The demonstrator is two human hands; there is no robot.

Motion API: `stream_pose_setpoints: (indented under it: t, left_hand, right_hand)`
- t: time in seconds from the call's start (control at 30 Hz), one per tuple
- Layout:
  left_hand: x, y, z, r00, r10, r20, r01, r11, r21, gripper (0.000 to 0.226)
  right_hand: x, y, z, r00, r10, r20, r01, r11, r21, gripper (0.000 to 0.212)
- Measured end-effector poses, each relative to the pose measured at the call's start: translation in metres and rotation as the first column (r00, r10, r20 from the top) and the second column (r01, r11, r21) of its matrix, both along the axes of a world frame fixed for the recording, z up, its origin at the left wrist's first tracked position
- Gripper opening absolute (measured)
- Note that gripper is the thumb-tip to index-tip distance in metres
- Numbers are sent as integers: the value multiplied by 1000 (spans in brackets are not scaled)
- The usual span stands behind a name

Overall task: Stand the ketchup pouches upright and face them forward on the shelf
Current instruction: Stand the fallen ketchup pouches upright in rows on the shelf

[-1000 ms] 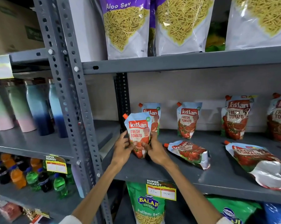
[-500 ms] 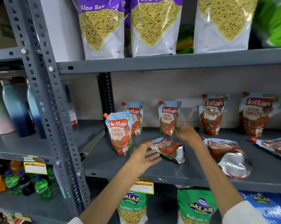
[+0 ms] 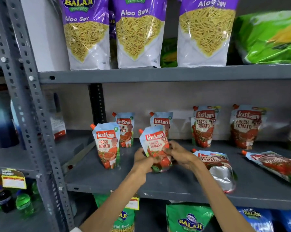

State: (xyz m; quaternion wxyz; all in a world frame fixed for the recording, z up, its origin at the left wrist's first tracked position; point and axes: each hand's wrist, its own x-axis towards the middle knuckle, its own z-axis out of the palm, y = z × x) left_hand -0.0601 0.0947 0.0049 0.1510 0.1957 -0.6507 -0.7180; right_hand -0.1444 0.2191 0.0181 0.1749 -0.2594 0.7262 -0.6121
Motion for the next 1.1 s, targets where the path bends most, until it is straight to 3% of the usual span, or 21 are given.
stream_pose_setpoints:
  t: [0.13, 0.2, 0.3, 0.4, 0.53, 0.6, 0.7, 0.77, 0.87, 0.93, 0.97, 1.03, 1.1]
  left_hand:
    - [-5, -15, 29, 964, -27, -263, -51, 957, -286, 61]
    - [-13, -27, 27, 952, -55, -302, -71, 919, -389, 66]
    - [-16, -37, -2, 974, -75, -213, -37, 878, -477, 70]
    - [-19, -44, -32, 983, -118, -142, 40, 888, -459, 63]
    - [-20, -39, -39, 975, -93, -203, -2, 905, -426, 68]
    - [-11, -26, -38, 964, 8, -265, -130, 884, -448, 74]
    - [-5, -4, -39, 918, 143, -369, -338, 768, -544, 68]
    - [-7, 13, -31, 938, 113, -328, -280, 804, -524, 58]
    - [-21, 60, -12, 992, -18, -127, -34, 918, -395, 46]
    - [-36, 83, -2, 992, -96, 77, 114, 948, -297, 49]
    - [-44, 98, 1, 977, -129, 169, 169, 954, -249, 55]
    - [-57, 114, 2, 925, -202, 322, 272, 944, -189, 62]
    - [-67, 128, 2, 868, -261, 422, 348, 927, -143, 58]
  right_hand:
    - [4, -12, 15, 973, -116, -202, 70, 973, -219, 31]
    - [1, -22, 12, 954, -154, -256, 97, 970, -223, 42]
    - [-2, -30, -17, 938, -158, -308, 125, 984, -126, 51]
    - [-1, -30, -47, 931, -186, -314, 174, 983, -66, 39]
    - [2, -26, -47, 934, -195, -298, 193, 981, -37, 36]
    - [5, -21, -40, 929, -206, -309, 216, 976, 0, 40]
    - [7, 9, -17, 890, -278, -362, 294, 956, -12, 29]
    - [2, 35, 6, 859, -335, -387, 351, 936, -32, 20]
    - [-5, 93, 28, 798, -467, -381, 464, 879, -106, 11]
    - [-11, 131, 33, 685, -536, -493, 630, 776, 33, 15]
    - [-15, 153, 33, 701, -497, -512, 659, 726, 197, 24]
    - [-16, 180, 32, 855, -345, -387, 518, 597, 612, 51]
    - [-18, 196, 24, 943, -219, -251, 331, 533, 779, 61]
